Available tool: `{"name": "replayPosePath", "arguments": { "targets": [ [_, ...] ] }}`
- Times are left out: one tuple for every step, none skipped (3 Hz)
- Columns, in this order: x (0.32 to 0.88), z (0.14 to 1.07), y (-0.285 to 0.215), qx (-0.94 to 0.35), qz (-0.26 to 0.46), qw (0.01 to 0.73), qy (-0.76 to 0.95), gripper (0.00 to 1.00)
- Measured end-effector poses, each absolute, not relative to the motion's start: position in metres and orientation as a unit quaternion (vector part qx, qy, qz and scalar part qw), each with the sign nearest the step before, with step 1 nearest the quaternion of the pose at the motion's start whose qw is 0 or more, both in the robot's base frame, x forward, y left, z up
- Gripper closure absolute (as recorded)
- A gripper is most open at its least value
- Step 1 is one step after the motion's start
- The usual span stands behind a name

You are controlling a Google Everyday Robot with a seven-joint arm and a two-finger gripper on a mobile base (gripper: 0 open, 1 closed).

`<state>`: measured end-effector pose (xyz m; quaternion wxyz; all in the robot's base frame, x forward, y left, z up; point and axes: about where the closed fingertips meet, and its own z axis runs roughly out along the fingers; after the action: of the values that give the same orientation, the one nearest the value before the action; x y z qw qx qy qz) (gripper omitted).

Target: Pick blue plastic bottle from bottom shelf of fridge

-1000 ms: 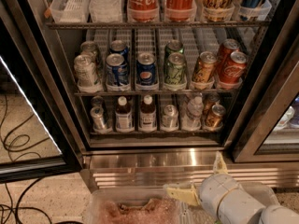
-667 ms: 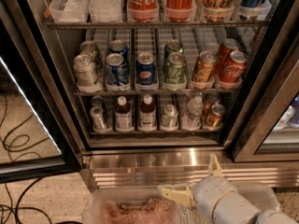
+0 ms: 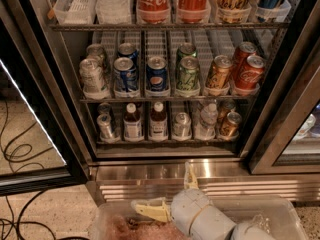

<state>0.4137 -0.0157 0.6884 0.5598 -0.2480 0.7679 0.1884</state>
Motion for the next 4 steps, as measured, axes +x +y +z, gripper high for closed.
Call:
{"name": "replayPosePath", "arguments": {
  "targets": [
    [0.415,0.68,-0.015,-0.226,0.213,0.563,0.766,0.0],
    [0.416,0.678,-0.014,-0.229,0.208,0.565,0.765,0.0],
    [0.43,0.664,-0.013,-0.259,0.196,0.588,0.74,0.0],
    [0.449,0.65,0.002,-0.32,0.201,0.624,0.684,0.0]
  ]
}}
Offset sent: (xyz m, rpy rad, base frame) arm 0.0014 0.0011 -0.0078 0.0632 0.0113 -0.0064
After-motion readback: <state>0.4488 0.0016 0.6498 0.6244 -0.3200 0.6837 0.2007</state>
